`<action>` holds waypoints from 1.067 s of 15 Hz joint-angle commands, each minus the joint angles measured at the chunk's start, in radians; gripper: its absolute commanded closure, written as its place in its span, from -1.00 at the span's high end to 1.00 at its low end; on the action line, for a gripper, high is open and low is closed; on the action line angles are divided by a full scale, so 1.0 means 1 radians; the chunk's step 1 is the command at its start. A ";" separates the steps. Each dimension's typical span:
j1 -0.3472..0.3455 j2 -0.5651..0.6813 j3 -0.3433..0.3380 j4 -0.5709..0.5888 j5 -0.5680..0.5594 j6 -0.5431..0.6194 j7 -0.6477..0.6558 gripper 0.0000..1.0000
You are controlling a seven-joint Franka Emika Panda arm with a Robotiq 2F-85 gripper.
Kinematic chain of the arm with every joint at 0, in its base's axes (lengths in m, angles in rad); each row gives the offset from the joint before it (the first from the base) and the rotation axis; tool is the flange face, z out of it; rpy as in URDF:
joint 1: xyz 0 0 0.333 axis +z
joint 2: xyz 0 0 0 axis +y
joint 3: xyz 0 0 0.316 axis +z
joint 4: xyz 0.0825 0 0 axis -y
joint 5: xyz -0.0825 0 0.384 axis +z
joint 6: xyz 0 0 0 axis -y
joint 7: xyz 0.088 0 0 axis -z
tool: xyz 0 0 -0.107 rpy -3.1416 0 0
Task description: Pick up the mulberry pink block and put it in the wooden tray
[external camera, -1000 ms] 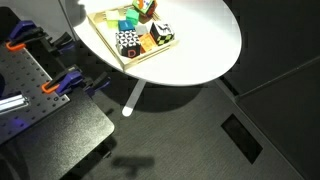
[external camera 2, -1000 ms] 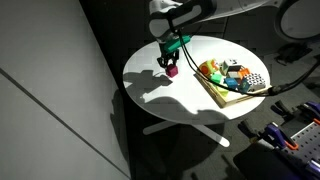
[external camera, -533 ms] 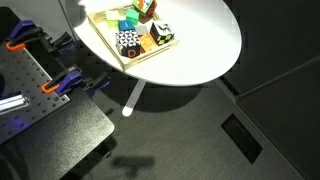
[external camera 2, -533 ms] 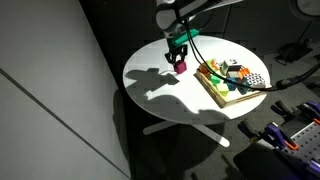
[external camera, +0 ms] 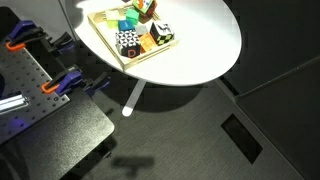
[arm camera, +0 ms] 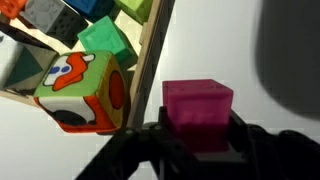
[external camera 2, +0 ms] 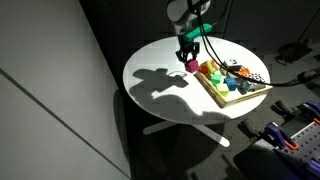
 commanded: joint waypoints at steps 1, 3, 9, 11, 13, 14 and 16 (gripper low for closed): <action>-0.042 -0.137 0.026 -0.179 -0.001 0.017 0.005 -0.38; -0.061 -0.187 0.030 -0.255 0.003 0.049 -0.003 -0.38; -0.112 -0.338 0.038 -0.496 0.004 0.261 -0.039 -0.38; -0.128 -0.379 0.041 -0.560 0.009 0.314 -0.050 -0.38; -0.143 -0.411 0.044 -0.605 0.021 0.339 -0.058 -0.38; -0.152 -0.425 0.047 -0.619 0.030 0.341 -0.062 -0.38; -0.139 -0.374 0.040 -0.565 0.004 0.318 -0.033 0.12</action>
